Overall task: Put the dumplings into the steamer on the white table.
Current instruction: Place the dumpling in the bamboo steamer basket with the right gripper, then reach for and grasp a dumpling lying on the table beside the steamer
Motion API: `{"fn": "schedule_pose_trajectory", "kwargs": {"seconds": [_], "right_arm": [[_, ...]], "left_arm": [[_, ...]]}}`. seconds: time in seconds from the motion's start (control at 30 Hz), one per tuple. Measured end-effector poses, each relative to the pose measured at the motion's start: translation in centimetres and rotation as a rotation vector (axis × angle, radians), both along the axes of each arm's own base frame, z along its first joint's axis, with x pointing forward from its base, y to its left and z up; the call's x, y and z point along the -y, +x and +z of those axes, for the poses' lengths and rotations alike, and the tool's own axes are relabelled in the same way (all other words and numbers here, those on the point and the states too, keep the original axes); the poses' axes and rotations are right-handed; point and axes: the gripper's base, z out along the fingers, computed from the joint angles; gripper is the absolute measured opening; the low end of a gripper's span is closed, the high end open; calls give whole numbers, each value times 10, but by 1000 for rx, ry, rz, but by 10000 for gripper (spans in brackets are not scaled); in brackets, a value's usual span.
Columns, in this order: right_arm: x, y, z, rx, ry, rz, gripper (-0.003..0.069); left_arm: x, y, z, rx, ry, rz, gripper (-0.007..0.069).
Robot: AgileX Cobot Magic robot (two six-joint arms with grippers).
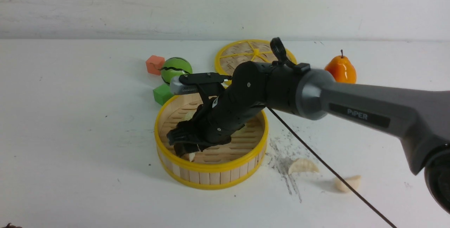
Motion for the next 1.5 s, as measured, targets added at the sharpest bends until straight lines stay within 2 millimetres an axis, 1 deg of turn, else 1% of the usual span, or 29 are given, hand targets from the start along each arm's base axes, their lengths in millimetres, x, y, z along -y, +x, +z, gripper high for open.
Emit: {"fn": "schedule_pose_trajectory", "kwargs": {"seconds": [0.03, 0.07, 0.1, 0.13, 0.2, 0.27, 0.3, 0.33, 0.37, 0.4, 0.43, 0.5, 0.57, 0.63, 0.7, 0.87, 1.03, 1.17, 1.27, 1.37, 1.5], "right_arm": [[5, 0, 9, -2, 3, 0, 471], [6, 1, 9, -2, 3, -3, 472], [18, 0, 28, 7, 6, 5, 479], [26, 0, 40, 21, 1, 14, 482], [55, -3, 75, 89, -52, 86, 485], [82, -14, 102, 140, -138, 202, 485], [95, -20, 109, 154, -190, 273, 484], [102, -24, 112, 164, -216, 312, 482], [113, -30, 110, 148, -254, 382, 480], [123, -35, 104, 121, -279, 439, 477], [130, -37, 94, 93, -290, 476, 472], [142, -37, 65, 63, -293, 514, 456], [149, -33, 38, 73, -307, 519, 435], [153, -29, 19, 100, -330, 516, 412], [155, -22, 5, 152, -358, 524, 388], [154, -8, -13, 267, -410, 560, 330], [155, -5, -27, 258, -450, 605, 280], [157, -3, -29, 259, -488, 623, 248], [159, -3, -31, 243, -500, 610, 247], [160, -3, -35, 194, -497, 553, 266], [161, -2, -39, 135, -478, 457, 325]], "left_arm": [[0, 0, 0, 0, 0, 0, -14], [0, 0, 0, -1, 1, 0, -14], [0, 0, -1, -3, 1, 1, -14], [0, 0, -1, -3, 1, 1, -14], [0, 0, -1, -3, 1, 1, -14], [0, 0, -1, -3, 1, 1, -14], [0, 0, -1, -3, 1, 1, -14], [0, 0, 0, -3, -1, 1, -14], [0, 0, 0, -2, -1, 1, -14], [0, 0, 0, 2, -3, 0, -13], [0, 0, 0, 4, -4, 0, -13], [0, 0, 1, 8, -6, -1, -10], [1, 1, -2, 8, -5, -2, -9], [1, 2, -7, -3, 0, -3, -9], [2, 2, -11, -9, 2, -4, -9], [2, 3, -11, 0, -2, -6, -8], [2, 3, -10, 3, -3, -7, -6], [2, 3, -10, 3, -3, -7, -3], [2, 3, -10, 4, -4, -7, -2], [2, 3, -9, 18, -8, -9, 0], [3, 3, -9, 21, -10, -10, 1]]}}
